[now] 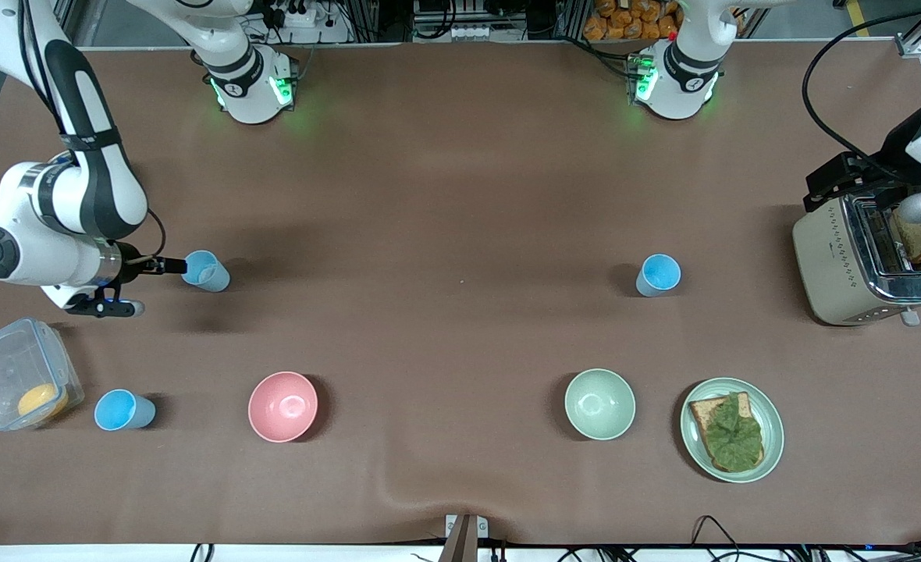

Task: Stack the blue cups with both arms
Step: 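Reach the right gripper to the blue cup beside the saucepan and grasp it, then carry the blue cup with the right gripper to the table middle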

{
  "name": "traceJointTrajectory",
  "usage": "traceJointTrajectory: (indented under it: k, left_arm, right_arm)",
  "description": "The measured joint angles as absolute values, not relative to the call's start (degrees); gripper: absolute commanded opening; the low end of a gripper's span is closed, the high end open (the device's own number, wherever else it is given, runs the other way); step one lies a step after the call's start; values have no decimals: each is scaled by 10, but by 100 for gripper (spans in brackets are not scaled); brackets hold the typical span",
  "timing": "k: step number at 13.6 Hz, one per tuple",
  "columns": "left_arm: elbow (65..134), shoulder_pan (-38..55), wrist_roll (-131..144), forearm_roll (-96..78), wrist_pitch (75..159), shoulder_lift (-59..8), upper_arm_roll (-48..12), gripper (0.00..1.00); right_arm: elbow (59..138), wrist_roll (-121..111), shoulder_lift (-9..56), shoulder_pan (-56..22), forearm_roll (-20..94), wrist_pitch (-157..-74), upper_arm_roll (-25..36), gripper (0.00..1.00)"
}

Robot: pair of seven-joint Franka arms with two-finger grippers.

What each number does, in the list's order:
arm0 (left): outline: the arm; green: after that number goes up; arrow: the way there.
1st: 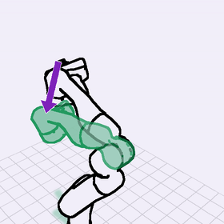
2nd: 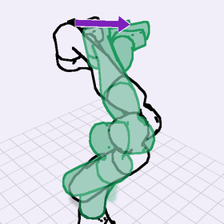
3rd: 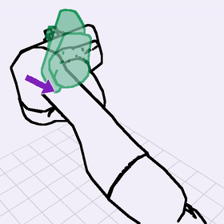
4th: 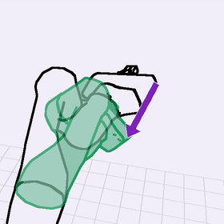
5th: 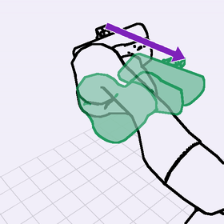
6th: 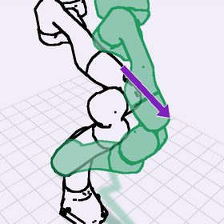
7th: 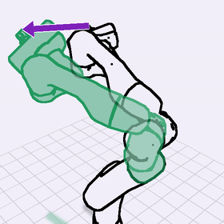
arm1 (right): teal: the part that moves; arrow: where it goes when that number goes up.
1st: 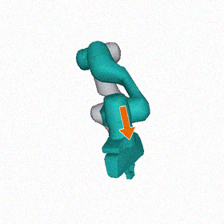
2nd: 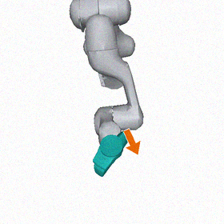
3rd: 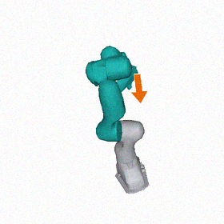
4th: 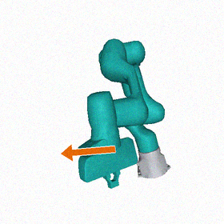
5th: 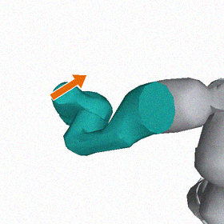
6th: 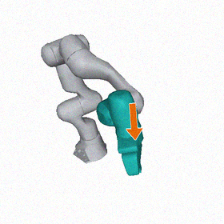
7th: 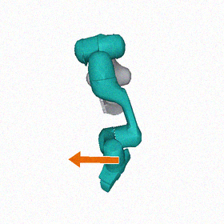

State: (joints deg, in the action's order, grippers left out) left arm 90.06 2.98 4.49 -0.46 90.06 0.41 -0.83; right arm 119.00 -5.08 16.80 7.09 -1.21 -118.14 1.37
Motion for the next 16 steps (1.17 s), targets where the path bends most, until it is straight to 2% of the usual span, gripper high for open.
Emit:
traceJointTrajectory:
  k: [3, 4, 6, 7, 11, 16]
  left_arm:
    - [901, 30, 45, -5, 901, 4, -8, 100]
    - [901, 30, 45, -5, 901, 4, -8, 100]
    - [901, 30, 45, -5, 901, 4, -8, 100]
    - [901, 30, 45, -5, 901, 4, -8, 100]
    - [901, 30, 45, -5, 901, 4, -8, 100]
    - [901, 30, 45, -5, 901, 4, -8, 100]
  right_arm:
    - [1202, -69, 183, 71, -12, -1200, 12, 100]
    - [1203, -73, 190, 71, -12, -1203, 12, 87]
    - [1204, -75, 201, 71, -12, -1206, 12, 25]
    - [1204, -75, 205, 71, -12, -1206, 12, 1]
    - [1203, -74, 208, 71, -12, -1200, 11, 0]
    - [1157, -51, 208, 60, 1, -1122, 3, 0]
